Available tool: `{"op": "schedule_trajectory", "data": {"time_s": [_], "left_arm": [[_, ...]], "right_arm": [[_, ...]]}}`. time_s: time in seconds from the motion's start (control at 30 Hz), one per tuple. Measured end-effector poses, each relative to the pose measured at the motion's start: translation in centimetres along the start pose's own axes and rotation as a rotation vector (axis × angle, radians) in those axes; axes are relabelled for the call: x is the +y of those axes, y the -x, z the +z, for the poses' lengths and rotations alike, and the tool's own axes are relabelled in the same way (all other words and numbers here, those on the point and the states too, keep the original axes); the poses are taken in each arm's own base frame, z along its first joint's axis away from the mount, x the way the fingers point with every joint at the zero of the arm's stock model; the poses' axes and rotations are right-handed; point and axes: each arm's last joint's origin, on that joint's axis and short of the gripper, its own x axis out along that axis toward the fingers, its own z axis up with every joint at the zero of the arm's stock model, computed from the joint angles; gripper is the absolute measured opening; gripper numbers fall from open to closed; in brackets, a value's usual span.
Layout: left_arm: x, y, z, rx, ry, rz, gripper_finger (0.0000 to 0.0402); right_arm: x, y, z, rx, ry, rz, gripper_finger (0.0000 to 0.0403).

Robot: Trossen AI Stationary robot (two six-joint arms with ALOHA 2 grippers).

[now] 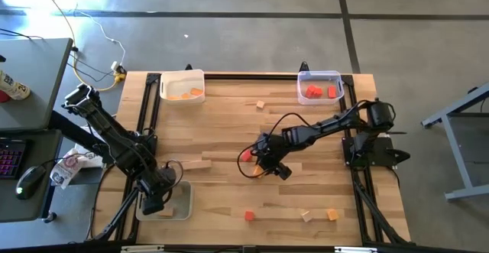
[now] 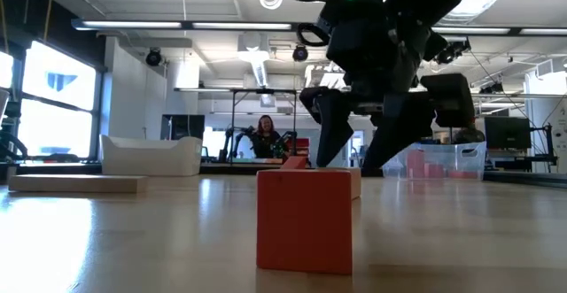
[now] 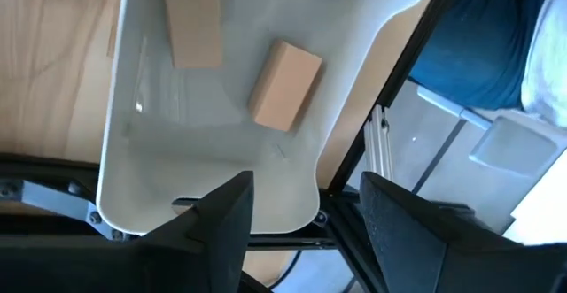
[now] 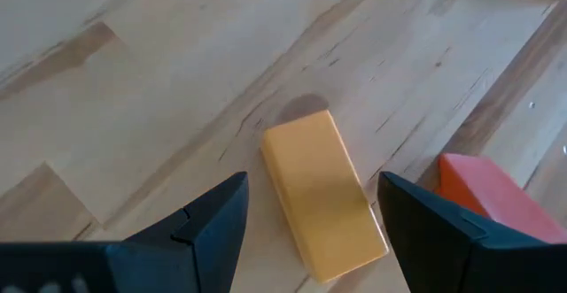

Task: Sort & place blocks by color
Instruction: Put the yellow block into the white bin

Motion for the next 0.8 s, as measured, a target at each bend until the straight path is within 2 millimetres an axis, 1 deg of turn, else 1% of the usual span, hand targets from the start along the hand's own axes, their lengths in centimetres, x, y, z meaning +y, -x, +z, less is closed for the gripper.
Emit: {"op": "schedule_trajectory", "data": {"time_s": [0.17,0.3,0.47,0.67,0.8], "left_arm": [[0.1,0.4,-0.1,-0.011,-0.063,-0.019,0.0181],[0.5,1.5,-0.5,-0.066,-0.085,-0.049,0.0168],[1.6,3.5,-0.8,-0.209,-0.126,-0.089,0.0155],[3.3,5.9,-1.0,-0.419,-0.202,-0.101,0.0153],[4.3,7.1,-1.0,-0.535,-0.234,-0.084,0.0153]], "right_arm": [[-0.1,-0.1,-0.2,0.048,0.018,-0.048,0.0238],[-0.3,0.0,-0.4,0.056,0.010,-0.053,0.0227],[-0.2,0.0,-0.6,0.070,0.001,-0.043,0.0206],[0.0,-1.0,-1.3,0.106,-0.013,-0.014,0.0202],[-0.1,-1.1,-1.2,0.104,-0.016,-0.016,0.0200]]}}
